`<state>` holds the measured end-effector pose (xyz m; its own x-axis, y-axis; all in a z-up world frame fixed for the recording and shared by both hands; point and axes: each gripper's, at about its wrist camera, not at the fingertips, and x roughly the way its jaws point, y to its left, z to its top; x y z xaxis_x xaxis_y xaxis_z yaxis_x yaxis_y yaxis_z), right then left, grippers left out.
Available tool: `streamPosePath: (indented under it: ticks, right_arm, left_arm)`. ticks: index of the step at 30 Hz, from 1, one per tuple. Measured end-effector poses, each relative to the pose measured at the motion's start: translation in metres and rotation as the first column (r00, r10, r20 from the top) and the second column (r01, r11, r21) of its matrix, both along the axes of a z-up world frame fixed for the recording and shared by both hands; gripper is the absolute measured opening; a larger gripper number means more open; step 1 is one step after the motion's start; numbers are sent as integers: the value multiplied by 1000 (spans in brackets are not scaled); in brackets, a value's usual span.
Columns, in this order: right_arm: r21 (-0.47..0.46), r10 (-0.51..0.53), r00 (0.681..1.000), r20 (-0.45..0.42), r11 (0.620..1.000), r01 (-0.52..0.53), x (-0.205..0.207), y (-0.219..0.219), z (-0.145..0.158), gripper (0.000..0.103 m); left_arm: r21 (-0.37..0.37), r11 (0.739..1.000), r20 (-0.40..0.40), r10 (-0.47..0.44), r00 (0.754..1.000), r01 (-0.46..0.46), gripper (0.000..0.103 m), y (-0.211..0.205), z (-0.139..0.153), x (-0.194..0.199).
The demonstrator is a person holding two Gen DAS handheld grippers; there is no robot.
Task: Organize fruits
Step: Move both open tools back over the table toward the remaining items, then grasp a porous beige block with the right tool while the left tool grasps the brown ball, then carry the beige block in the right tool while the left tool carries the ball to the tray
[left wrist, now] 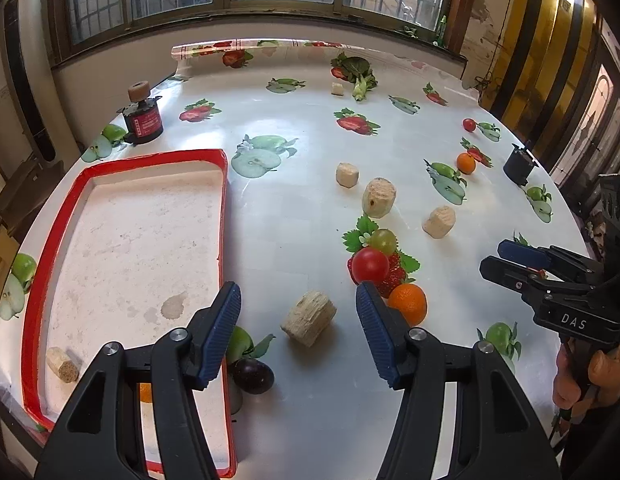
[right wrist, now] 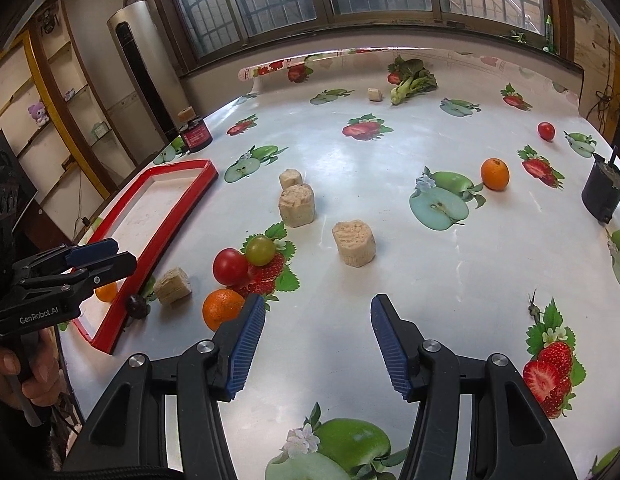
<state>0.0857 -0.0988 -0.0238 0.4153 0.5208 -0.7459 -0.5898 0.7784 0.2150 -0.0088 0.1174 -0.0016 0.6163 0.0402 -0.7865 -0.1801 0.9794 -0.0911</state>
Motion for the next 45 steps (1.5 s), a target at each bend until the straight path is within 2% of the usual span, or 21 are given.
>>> streamPosePath:
  ticks: [11,17,19,21,29,32,33,34,36,38,41,45]
  right_arm:
    - [-10,-18,1000,10,1000,19,28,10,-6,57]
    - [-69,-17,1000,-4,997,17,59,33,-25,57]
    - [-91,-15,1000,-14,996,13,66,39,-33,53]
    - [-101,-17,999,-35,995,13,70,38,-40,34]
    - [-3,-121,992,-35,993,121,64,-13,-23,34]
    - [24,-141,989,-42,990,142,63,-26,-15,34]
    - [28,-144,989,-42,989,145,62,-29,-13,34]
    - [34,-143,989,-41,989,144,60,-31,-12,34]
    - [41,-140,990,-34,989,142,57,-32,-8,34]
    - [42,-136,990,-28,990,137,54,-31,-4,34]
    - [47,-129,991,-21,990,130,49,-28,0,34]
    - [50,-117,993,-16,992,117,42,-21,2,34]
  left_arm:
    - [-24,999,-13,-35,999,35,59,-12,-4,43]
    - [-45,997,-53,-67,996,64,59,-22,-15,78]
    - [-53,995,-66,-85,994,82,59,-29,-19,89]
    - [-56,994,-79,-101,992,97,59,-37,-25,102]
    - [-63,992,-153,-114,982,105,58,-58,-56,153]
    - [-21,995,-130,-100,986,98,55,-61,-58,156]
    - [-32,994,-126,-106,986,103,39,-60,-57,156]
    - [-37,994,-124,-111,986,107,31,-60,-56,155]
    - [-55,993,-126,-115,985,109,31,-58,-55,152]
    - [-24,995,-112,-100,989,98,31,-56,-50,145]
    - [-42,996,-97,-88,991,85,31,-49,-43,134]
    - [-28,998,-68,-62,996,60,31,-40,-31,113]
